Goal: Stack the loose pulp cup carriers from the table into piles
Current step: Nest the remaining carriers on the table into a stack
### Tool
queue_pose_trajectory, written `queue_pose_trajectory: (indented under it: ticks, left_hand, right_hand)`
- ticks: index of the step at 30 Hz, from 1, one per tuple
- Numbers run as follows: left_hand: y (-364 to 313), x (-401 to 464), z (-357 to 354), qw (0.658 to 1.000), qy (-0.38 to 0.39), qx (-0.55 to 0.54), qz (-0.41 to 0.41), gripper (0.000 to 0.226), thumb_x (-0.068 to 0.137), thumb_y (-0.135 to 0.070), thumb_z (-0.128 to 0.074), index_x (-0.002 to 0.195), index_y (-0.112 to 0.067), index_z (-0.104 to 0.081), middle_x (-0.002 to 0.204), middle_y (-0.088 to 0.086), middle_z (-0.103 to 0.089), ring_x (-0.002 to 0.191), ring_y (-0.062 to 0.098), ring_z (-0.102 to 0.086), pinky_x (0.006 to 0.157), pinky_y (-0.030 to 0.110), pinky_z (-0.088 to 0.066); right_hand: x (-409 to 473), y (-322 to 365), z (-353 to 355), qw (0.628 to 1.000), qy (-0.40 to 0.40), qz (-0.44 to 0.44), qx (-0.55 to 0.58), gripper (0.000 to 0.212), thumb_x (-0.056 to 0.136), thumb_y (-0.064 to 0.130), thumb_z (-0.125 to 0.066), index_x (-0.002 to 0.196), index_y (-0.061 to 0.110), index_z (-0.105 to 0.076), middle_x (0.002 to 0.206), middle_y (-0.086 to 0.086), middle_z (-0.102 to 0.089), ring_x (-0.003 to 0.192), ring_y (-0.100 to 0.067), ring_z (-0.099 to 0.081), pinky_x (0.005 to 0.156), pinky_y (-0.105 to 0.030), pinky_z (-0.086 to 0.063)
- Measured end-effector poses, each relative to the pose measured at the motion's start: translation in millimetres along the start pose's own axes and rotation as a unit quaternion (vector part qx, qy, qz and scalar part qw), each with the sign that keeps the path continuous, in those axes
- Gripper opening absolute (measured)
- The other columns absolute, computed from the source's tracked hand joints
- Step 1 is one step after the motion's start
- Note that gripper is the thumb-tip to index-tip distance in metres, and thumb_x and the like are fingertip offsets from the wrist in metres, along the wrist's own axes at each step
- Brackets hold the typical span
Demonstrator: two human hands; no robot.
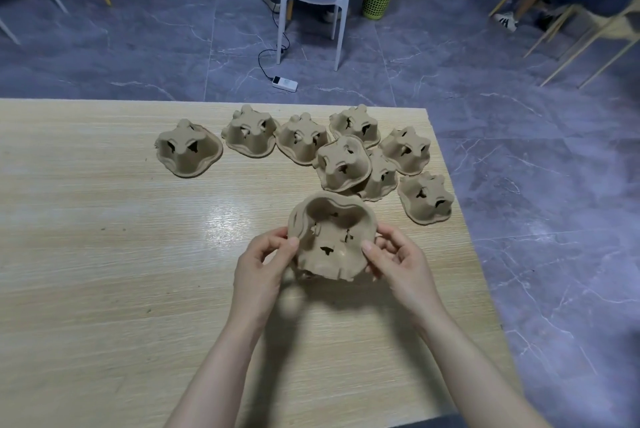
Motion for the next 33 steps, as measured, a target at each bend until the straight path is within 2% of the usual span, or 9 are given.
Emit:
queue_pose_trajectory:
  ticks: [3,6,11,18,23,26,28,31,33]
  left_hand:
    - [-1,-2,-1,1.0,0.012,0.026,-0.009,0.027,0.082,-0.034,-0.078,0.059,-0.023,-0.066,0.109,-0.021,-0.07,0.116,0.015,-0.062,0.108,0.051,-0.042]
    - [-1,-2,-2,0.998,0.018,0.051,-0.012,0.031,0.088,-0.019,-0.073,0.057,-0.022,-0.067,0.113,-0.014,-0.069,0.117,0.011,-0.059,0.105,0.046,-0.045]
    - [-8,-5,-4,0.997,0.014,0.077,-0.015,0.023,0.072,-0.037,-0.069,0.055,-0.022,-0.065,0.114,-0.014,-0.066,0.114,0.003,-0.059,0.092,0.03,-0.047]
    - [-8,1,-7,0.99,0.008,0.133,-0.04,0.032,0.082,-0.031,-0.077,0.054,-0.022,-0.062,0.11,-0.006,-0.068,0.111,0.003,-0.059,0.072,0.0,-0.037]
    - [-8,5,-5,0.982,-0.015,0.181,-0.051,0.044,0.088,-0.015,-0.072,0.048,-0.022,-0.055,0.099,-0.003,-0.068,0.095,-0.002,-0.059,0.071,0.003,-0.037]
    - [-6,7,-2,0.98,-0.042,0.187,-0.055,0.041,0.086,-0.017,-0.074,0.05,-0.021,-0.055,0.093,-0.004,-0.068,0.094,0.004,-0.062,0.082,0.018,-0.042]
    - [-4,9,0,0.98,-0.059,0.181,-0.061,0.034,0.084,-0.017,-0.076,0.058,-0.023,-0.056,0.094,-0.004,-0.068,0.097,0.011,-0.064,0.084,0.029,-0.043]
    - [-3,12,0,0.983,-0.073,0.155,-0.06,0.028,0.082,-0.013,-0.078,0.071,-0.027,-0.057,0.107,0.002,-0.065,0.102,0.011,-0.063,0.086,0.033,-0.048]
    - [-3,12,-4,0.99,-0.072,0.114,-0.047,0.023,0.084,-0.011,-0.076,0.092,-0.026,-0.06,0.118,0.004,-0.061,0.105,0.009,-0.062,0.088,0.032,-0.051]
  right_hand:
    - [6,3,4,1.0,-0.018,0.004,0.012,0.027,0.09,-0.001,-0.063,0.108,0.018,-0.063,0.074,-0.005,-0.056,0.052,-0.007,-0.053,0.049,-0.016,-0.043]
    - [13,5,4,1.0,-0.016,0.005,0.015,0.025,0.09,-0.002,-0.062,0.107,0.017,-0.065,0.075,-0.009,-0.057,0.051,-0.006,-0.052,0.049,-0.015,-0.042]
    - [21,6,3,1.0,-0.007,0.005,0.007,0.023,0.09,-0.003,-0.062,0.109,0.011,-0.064,0.069,-0.005,-0.054,0.048,-0.002,-0.049,0.048,-0.012,-0.04]
    - [31,-7,7,1.0,-0.004,-0.013,-0.023,0.025,0.088,-0.002,-0.066,0.108,0.012,-0.065,0.072,-0.003,-0.053,0.051,0.001,-0.047,0.049,-0.009,-0.037]
    - [37,-7,4,0.999,0.017,-0.009,-0.046,0.024,0.087,0.001,-0.069,0.104,0.017,-0.065,0.072,-0.003,-0.054,0.056,-0.006,-0.05,0.056,-0.016,-0.043]
    - [42,-9,8,0.997,0.019,-0.003,-0.079,0.025,0.085,0.004,-0.071,0.103,0.021,-0.066,0.074,0.001,-0.056,0.059,-0.006,-0.046,0.064,-0.021,-0.043]
    - [47,-9,16,0.995,0.014,0.004,-0.101,0.025,0.086,0.005,-0.071,0.104,0.023,-0.067,0.079,0.004,-0.058,0.059,-0.003,-0.044,0.068,-0.022,-0.043]
    - [65,-4,46,0.988,-0.045,0.022,-0.148,0.026,0.087,0.011,-0.071,0.107,0.025,-0.065,0.096,0.002,-0.06,0.06,0.003,-0.049,0.071,-0.017,-0.043]
    - [82,2,78,0.968,-0.108,0.031,-0.224,0.03,0.088,0.015,-0.07,0.116,0.024,-0.063,0.112,0.002,-0.058,0.073,0.003,-0.054,0.074,-0.015,-0.043]
Point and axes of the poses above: each hand's wrist, its own x-axis towards the middle knuckle, its own z-axis out of the back of the hand, y = z × x, the point moved 9 cm from there along x, towards the middle knuckle
